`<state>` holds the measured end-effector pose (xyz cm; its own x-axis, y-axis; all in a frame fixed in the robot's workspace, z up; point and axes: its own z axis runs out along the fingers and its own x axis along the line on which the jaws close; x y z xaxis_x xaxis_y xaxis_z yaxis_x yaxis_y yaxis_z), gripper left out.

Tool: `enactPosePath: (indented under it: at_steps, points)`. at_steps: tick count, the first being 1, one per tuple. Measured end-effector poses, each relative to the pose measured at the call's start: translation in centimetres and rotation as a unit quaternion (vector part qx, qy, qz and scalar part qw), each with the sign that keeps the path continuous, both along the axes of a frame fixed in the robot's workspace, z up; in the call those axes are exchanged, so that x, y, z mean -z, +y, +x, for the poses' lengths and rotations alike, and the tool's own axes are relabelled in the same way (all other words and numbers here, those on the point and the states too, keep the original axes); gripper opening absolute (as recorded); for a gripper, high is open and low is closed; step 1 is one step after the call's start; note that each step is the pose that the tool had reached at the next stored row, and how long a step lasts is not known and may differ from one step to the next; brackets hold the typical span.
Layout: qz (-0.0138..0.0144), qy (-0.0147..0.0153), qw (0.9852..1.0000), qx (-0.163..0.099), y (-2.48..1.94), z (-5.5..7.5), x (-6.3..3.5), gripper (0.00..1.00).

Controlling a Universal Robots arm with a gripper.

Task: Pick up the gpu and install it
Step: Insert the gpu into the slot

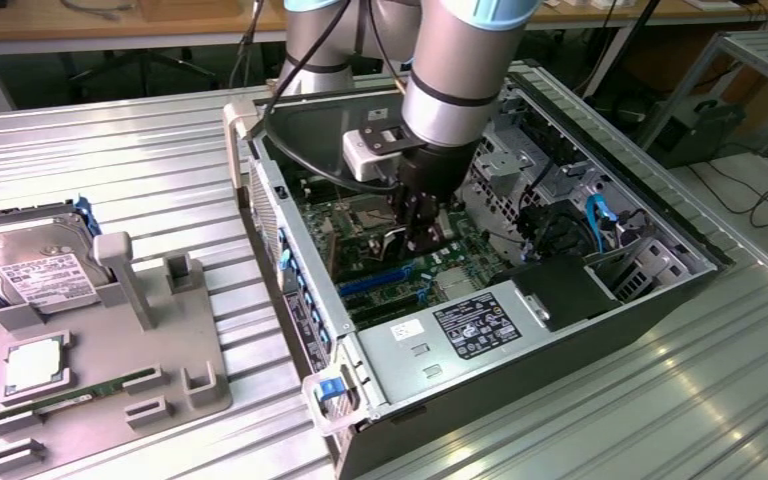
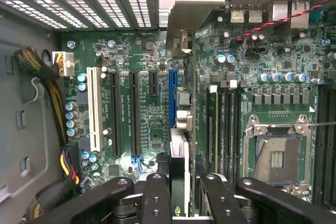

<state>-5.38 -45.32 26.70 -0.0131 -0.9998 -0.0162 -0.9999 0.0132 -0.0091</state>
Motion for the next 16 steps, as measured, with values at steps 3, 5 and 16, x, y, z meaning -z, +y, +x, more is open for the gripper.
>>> enactPosePath:
  at_steps: [3, 5, 16]
  points:
    - [0.0000, 0.0000, 1.0000, 0.000, -0.23, -0.1, 0.08, 0.27]
    - [0.0000, 0.0000, 1.0000, 0.000, -0.27, -0.2, 0.09, 0.27]
    - [0.0001, 0.0000, 1.0000, 0.000, -0.94, -1.9, 0.93, 0.27]
